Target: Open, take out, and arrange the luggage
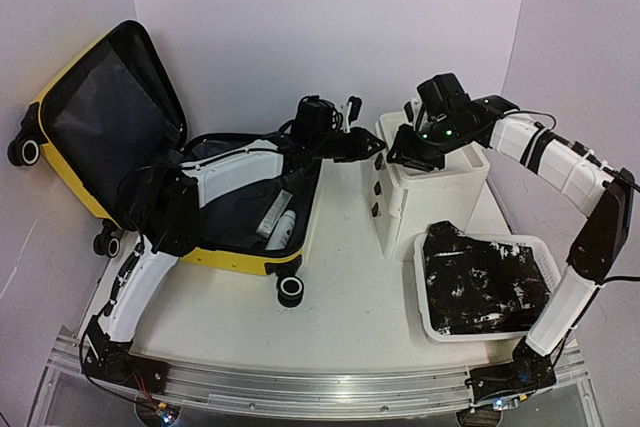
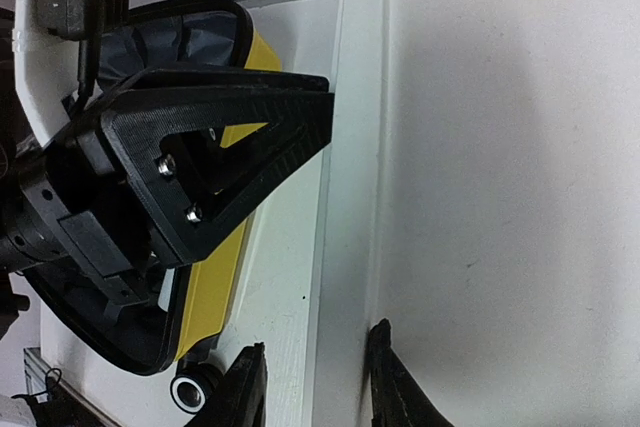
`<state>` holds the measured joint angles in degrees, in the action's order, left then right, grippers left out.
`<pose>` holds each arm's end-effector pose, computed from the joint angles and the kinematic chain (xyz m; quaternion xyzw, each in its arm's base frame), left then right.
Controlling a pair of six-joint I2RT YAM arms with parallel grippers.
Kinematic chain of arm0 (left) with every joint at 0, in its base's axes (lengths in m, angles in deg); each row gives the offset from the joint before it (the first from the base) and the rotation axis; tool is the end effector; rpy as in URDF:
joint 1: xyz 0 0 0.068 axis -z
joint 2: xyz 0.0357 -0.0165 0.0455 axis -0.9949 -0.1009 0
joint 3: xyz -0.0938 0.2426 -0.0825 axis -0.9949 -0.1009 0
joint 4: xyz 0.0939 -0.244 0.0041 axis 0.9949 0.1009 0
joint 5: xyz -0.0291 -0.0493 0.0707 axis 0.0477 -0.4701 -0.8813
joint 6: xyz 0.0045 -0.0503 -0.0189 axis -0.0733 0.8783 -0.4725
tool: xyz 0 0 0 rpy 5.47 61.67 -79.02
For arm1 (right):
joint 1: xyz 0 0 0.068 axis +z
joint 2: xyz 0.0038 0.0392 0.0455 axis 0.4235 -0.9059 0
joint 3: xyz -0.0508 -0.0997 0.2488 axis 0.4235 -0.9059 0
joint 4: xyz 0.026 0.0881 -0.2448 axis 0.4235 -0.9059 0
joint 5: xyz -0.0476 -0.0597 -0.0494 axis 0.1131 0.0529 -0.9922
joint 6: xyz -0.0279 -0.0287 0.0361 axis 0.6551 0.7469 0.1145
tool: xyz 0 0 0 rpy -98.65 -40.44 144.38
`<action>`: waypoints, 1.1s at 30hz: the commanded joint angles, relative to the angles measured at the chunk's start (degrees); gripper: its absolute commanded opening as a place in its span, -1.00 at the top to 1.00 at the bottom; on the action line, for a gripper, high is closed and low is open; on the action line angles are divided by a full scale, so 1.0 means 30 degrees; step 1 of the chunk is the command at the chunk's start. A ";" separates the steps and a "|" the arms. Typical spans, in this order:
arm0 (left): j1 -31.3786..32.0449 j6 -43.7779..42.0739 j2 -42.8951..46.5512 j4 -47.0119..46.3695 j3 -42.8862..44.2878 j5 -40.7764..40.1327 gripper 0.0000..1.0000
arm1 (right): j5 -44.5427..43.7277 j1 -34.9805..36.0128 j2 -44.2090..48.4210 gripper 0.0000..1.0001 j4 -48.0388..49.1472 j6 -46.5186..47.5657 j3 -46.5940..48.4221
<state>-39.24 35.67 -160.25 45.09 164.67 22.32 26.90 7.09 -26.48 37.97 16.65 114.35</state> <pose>0.4029 -0.4225 0.2764 0.2036 0.7469 -0.5085 0.3770 0.3152 0.2006 0.3472 -0.0306 0.9295 0.2118 0.3002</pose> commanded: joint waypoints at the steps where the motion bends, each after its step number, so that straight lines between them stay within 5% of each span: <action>1: 0.0398 0.0622 0.0455 -0.0800 0.0196 0.1340 0.47 | 0.1326 0.0568 0.1161 0.33 0.1191 -0.0208 -0.0460; 7: 0.0030 -0.1650 0.5085 -0.0764 -0.5267 -0.0332 0.12 | -0.0398 0.0369 0.1138 0.45 0.0735 0.0756 -0.1120; 11: -0.0161 -0.2084 0.6573 -0.0759 -0.8330 -0.1731 0.46 | -0.0271 0.0274 0.1098 0.77 0.0722 0.0835 -0.0975; 19: 0.0022 0.0308 0.2522 -0.0727 -0.3848 0.0920 0.71 | 0.0148 0.0244 0.0946 0.86 0.0672 0.0863 -0.0614; 27: 0.0527 0.0429 0.0918 -0.0765 -0.1320 0.1379 0.69 | 0.0168 0.0253 0.0677 0.54 0.0478 0.1039 -0.0569; 33: 0.0625 0.0701 0.0289 -0.0758 -0.0163 0.2511 0.66 | -0.0940 0.0271 0.0322 0.52 -0.0175 0.1781 -0.0304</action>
<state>-38.65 37.37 -159.70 45.75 159.99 25.86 25.37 7.13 -24.45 38.89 20.06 111.42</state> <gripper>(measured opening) 0.161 0.240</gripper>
